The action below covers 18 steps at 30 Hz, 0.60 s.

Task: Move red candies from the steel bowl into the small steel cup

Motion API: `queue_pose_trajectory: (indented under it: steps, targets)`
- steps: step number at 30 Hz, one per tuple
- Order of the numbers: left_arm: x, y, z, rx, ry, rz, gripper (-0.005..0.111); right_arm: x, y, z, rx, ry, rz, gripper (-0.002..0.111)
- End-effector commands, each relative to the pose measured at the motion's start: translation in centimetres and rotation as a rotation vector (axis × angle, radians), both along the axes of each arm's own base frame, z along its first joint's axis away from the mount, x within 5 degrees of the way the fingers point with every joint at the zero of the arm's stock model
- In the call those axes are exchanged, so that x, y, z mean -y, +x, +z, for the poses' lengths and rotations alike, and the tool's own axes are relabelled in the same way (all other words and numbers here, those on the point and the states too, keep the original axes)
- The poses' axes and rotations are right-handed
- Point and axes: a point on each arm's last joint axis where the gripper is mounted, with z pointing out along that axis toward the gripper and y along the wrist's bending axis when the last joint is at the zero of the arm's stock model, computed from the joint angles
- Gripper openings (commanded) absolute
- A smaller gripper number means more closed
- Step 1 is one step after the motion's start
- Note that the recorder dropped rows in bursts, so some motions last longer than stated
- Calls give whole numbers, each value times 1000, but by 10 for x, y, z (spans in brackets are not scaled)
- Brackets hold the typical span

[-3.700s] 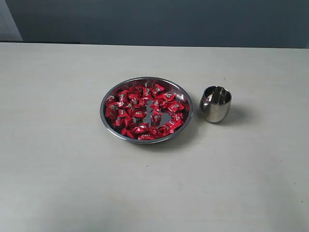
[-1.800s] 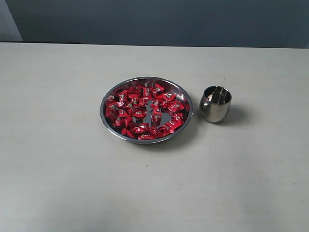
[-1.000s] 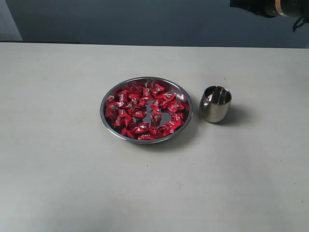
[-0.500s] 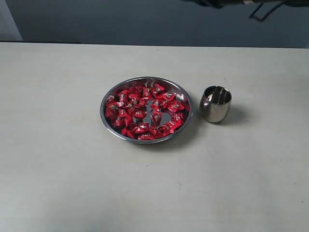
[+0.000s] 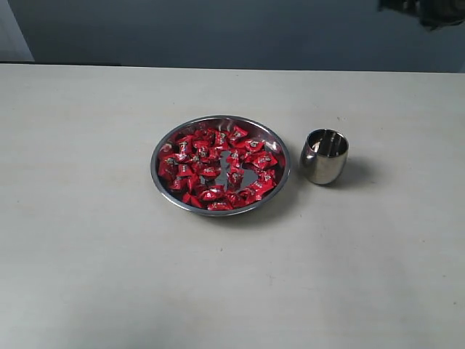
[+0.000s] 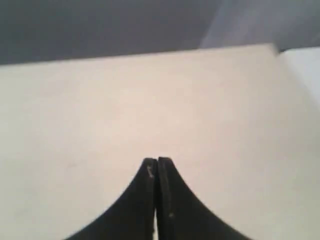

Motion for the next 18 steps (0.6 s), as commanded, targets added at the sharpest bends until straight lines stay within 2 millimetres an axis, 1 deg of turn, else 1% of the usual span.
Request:
queue_pose_trajectory:
  steps: [1, 2, 3, 4, 5, 6, 8, 9, 10, 13, 14, 16, 17, 18]
  targets:
    - [0, 0, -1, 6, -5, 0, 2, -93, -13, 2, -3, 265, 640, -1]
    - [0, 0, -1, 6, -5, 0, 2, -107, -17, 4, 21, 252, 743, -1]
    - [0, 0, -1, 6, -5, 0, 2, -130, -24, 7, 70, 220, 871, -1]
    - [0, 0, -1, 6, -5, 0, 2, -139, -26, 9, 94, 200, 904, -1]
    - [0, 0, -1, 6, -5, 0, 2, -149, -28, 10, 120, 179, 926, 2]
    - [0, 0, -1, 6, -5, 0, 2, -153, -30, 10, 128, 176, 935, 9]
    - [0, 0, -1, 6, -5, 0, 2, -155, -30, 5, 104, 181, 940, 34]
    - [0, 0, -1, 6, -5, 0, 2, -155, -29, 0, 80, 179, 945, 41]
    - [0, 0, -1, 6, -5, 0, 2, -157, -27, -11, 32, 185, 953, 48]
    - [0, 0, -1, 6, -5, 0, 2, -162, -23, -37, -63, 224, 953, 49]
    - [0, 0, -1, 6, -5, 0, 2, -164, -21, -48, -98, 251, 948, 49]
    - [0, 0, -1, 6, -5, 0, 2, -170, -14, -79, -165, 307, 921, 49]
    - [0, 0, -1, 6, -5, 0, 2, -172, -13, -87, -182, 331, 911, 49]
    - [0, 0, -1, 6, -5, 0, 2, -174, -10, -102, -212, 356, 895, 49]
